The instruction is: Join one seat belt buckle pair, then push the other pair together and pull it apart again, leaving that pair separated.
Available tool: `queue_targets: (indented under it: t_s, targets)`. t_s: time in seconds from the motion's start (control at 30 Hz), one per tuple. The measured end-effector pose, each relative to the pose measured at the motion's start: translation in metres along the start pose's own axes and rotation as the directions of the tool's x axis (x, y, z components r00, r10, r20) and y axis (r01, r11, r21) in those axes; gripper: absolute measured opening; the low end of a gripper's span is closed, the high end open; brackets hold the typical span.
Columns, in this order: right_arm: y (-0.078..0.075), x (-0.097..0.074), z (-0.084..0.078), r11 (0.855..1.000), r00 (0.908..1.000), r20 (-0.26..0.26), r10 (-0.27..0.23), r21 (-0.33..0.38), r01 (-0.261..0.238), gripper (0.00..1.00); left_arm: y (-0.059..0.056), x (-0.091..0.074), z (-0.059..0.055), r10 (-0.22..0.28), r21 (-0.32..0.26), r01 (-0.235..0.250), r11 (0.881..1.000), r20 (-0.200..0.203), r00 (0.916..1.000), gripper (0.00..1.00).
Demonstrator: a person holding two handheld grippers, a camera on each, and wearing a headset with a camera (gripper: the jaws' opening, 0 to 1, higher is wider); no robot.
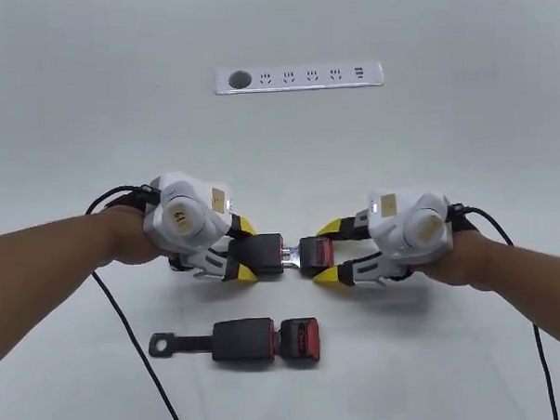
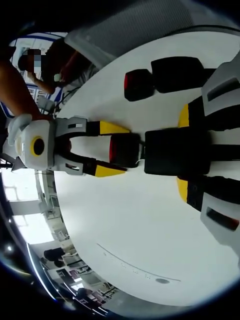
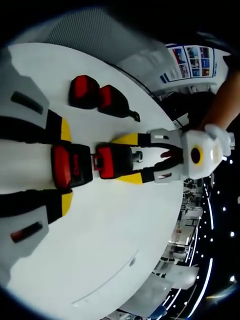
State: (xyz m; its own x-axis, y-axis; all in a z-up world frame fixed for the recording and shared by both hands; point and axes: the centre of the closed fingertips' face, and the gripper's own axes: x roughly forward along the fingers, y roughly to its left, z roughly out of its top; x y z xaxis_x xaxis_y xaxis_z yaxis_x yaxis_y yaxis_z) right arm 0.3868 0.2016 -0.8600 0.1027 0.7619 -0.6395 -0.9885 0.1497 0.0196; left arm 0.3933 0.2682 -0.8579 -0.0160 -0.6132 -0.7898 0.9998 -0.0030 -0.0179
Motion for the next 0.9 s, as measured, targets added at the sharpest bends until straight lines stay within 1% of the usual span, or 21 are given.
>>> queue_targets:
  t_s: [0.13, 0.2, 0.23, 0.27, 0.37, 0.53, 0.9]
  targets:
    - [-0.001, 0.004, 0.003, 1.0, 0.9999, -0.011, 0.002, 0.005, -0.002, 0.35, -0.002, 0.0, 0.001, -0.004, 0.013, 0.004, 1.0, -0.015, 0.9999, 0.35]
    - [-0.001, 0.01, 0.01, 1.0, 1.0, -0.003, -0.002, 0.003, 0.002, 0.35, -0.003, 0.0, 0.002, -0.008, 0.019, 0.008, 1.0, -0.023, 0.9997, 0.35]
    - [0.0, 0.012, 0.01, 1.0, 0.9999, -0.011, -0.001, 0.01, 0.001, 0.35, -0.003, 0.0, 0.002, -0.01, 0.023, 0.011, 1.0, -0.027, 0.9996, 0.35]
    - [-0.001, 0.014, 0.011, 1.0, 1.0, -0.007, -0.005, 0.01, 0.005, 0.35, -0.004, 0.0, 0.001, -0.015, 0.021, 0.015, 1.0, -0.03, 0.9994, 0.35]
    - [-0.001, 0.014, 0.011, 1.0, 0.9999, -0.011, -0.008, 0.015, 0.008, 0.35, -0.004, 0.0, 0.001, -0.015, 0.022, 0.016, 1.0, -0.029, 0.9995, 0.35]
    - [-0.002, 0.016, 0.013, 1.0, 0.9994, -0.034, -0.013, 0.026, 0.014, 0.35, -0.003, 0.0, 0.0, -0.018, 0.019, 0.018, 1.0, -0.034, 0.9993, 0.35]
    - [-0.001, 0.017, 0.014, 0.999, 0.9985, -0.05, -0.021, 0.03, 0.023, 0.35, -0.003, 0.001, 0.0, -0.017, 0.019, 0.018, 1.0, -0.039, 0.9991, 0.35]
